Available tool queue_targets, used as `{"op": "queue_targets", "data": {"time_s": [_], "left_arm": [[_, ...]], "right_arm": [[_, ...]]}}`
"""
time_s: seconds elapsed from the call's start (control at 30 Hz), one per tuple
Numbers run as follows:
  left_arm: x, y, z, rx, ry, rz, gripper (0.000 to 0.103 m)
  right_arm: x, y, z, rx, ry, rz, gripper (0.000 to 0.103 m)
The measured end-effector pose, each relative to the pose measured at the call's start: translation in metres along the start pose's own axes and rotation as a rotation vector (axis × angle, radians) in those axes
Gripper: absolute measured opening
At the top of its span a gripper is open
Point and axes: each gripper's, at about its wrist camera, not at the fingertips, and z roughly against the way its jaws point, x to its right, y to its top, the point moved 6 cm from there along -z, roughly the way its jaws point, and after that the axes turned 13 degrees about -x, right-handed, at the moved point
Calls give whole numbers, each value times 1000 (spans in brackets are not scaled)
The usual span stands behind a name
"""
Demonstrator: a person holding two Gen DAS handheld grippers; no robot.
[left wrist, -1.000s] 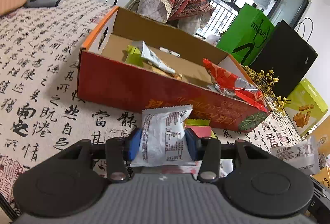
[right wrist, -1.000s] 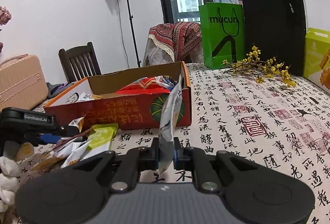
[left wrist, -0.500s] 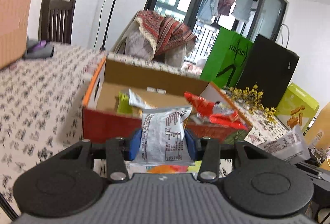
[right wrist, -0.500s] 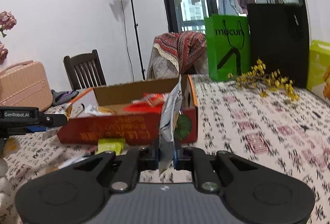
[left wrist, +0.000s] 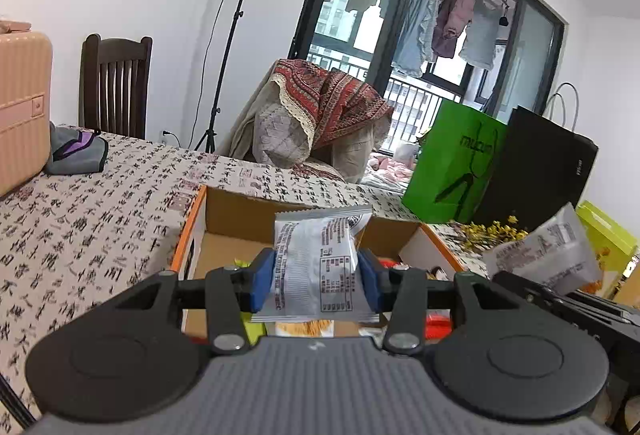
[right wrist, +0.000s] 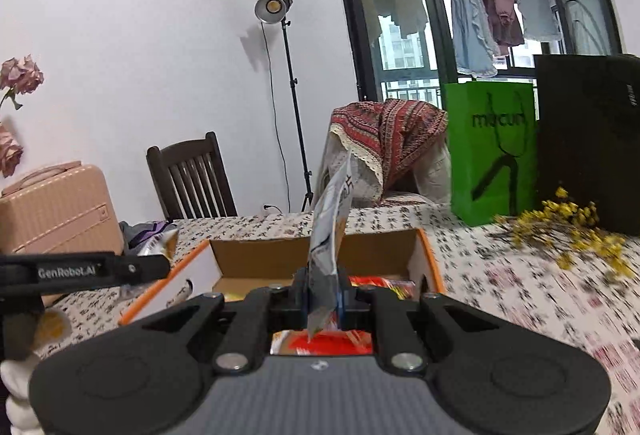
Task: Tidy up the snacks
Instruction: 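Lower both white packets into the box and open both tools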
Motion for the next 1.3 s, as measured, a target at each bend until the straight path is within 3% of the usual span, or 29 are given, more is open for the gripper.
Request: {"op": "queue_targets", "data": {"time_s": [0.3, 0.67, 0.77, 0.83, 0.9, 1.07, 1.3], "left_arm": [[-7, 25, -40, 10, 66, 11, 46], [-23, 12, -68, 25, 145, -37, 47], [-20, 9, -66, 50, 146, -51, 71], [-21, 8, -61, 77, 141, -40, 89], [-24, 8, -57, 98, 147, -25, 103], [-33, 11, -51, 106, 122, 33, 103], [-32, 13, -49, 100, 120, 33, 103]], "right_arm": [[-7, 36, -68, -49, -13, -9, 12], [6, 7, -112, -106, 25, -34, 13], [7, 6, -110, -104, 24, -28, 17], [9, 5, -108, -98, 17, -31, 40], [10, 5, -105, -79, -4, -28, 83], [14, 6, -97, -40, 3, -39, 103], [14, 8, -94, -27, 4, -29, 103]]}}
